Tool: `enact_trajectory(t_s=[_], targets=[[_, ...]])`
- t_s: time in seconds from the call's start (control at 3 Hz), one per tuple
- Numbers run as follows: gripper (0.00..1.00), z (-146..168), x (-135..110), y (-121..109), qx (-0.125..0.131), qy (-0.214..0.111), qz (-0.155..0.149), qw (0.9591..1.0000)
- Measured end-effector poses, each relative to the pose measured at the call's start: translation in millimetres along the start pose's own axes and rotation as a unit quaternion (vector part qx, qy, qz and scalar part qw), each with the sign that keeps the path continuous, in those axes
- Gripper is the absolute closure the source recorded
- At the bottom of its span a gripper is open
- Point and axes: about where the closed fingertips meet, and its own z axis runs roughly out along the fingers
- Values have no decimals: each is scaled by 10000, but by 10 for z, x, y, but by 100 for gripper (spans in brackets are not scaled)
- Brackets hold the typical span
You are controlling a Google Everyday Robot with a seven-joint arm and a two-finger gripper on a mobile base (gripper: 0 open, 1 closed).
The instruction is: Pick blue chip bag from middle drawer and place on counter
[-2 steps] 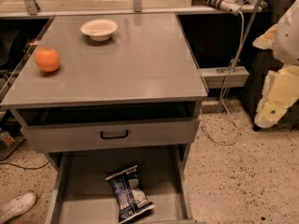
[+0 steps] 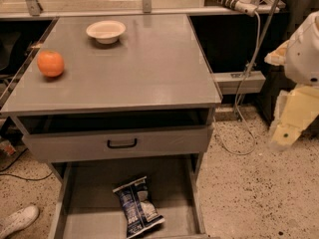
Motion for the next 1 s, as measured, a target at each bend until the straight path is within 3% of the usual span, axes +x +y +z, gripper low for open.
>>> enact_trajectory(t_s=[0.33, 0.67, 1.0], targets=[[0, 247, -95, 565, -447, -3, -169, 9989], [0, 247, -95, 565, -447, -3, -169, 9989], [0, 466, -150, 794, -518, 100, -54, 9986]])
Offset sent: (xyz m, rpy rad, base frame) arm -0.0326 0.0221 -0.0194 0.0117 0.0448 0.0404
